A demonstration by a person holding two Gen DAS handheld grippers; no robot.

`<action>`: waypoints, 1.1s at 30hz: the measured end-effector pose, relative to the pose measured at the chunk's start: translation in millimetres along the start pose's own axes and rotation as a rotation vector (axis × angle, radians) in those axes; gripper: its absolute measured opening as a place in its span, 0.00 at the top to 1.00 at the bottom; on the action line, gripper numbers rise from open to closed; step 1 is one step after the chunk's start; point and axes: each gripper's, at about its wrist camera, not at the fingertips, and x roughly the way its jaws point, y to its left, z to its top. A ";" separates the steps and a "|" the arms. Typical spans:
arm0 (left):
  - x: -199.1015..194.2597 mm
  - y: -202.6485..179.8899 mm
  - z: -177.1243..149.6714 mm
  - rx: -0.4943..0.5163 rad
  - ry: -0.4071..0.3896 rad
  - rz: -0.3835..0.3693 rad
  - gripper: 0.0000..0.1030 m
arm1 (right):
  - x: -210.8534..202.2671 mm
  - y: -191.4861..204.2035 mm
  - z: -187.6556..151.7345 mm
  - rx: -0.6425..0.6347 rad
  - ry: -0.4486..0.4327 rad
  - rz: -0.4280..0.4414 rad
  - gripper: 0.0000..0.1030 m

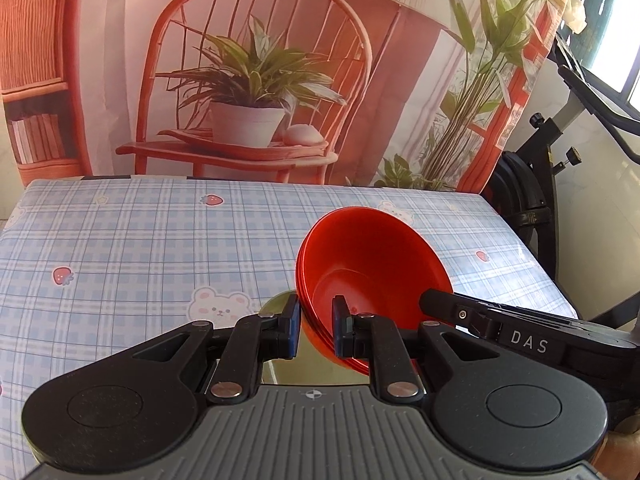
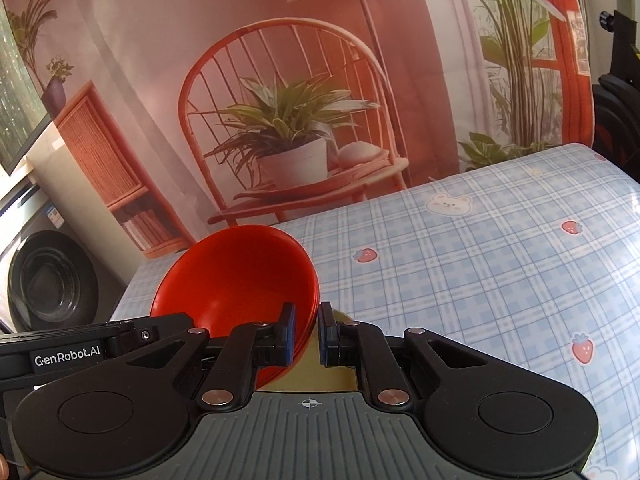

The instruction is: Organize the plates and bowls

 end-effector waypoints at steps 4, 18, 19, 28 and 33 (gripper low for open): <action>6.0 7.5 -11.5 -0.014 0.030 -0.018 0.83 | 7.2 1.1 -8.6 0.000 0.029 -0.015 0.90; 24.2 12.1 -42.9 -0.037 0.110 -0.025 0.83 | 15.8 -10.0 -43.5 0.023 0.095 -0.051 0.90; 24.5 11.9 -44.0 -0.039 0.112 -0.025 0.83 | 15.6 -10.9 -44.1 0.024 0.098 -0.052 0.90; 25.2 8.3 -46.7 -0.036 0.103 -0.019 0.83 | 14.8 -15.0 -48.1 0.023 0.107 -0.054 0.90; 21.5 1.6 -44.6 0.017 0.099 0.015 0.77 | 11.0 -16.3 -46.7 0.027 0.098 -0.058 0.87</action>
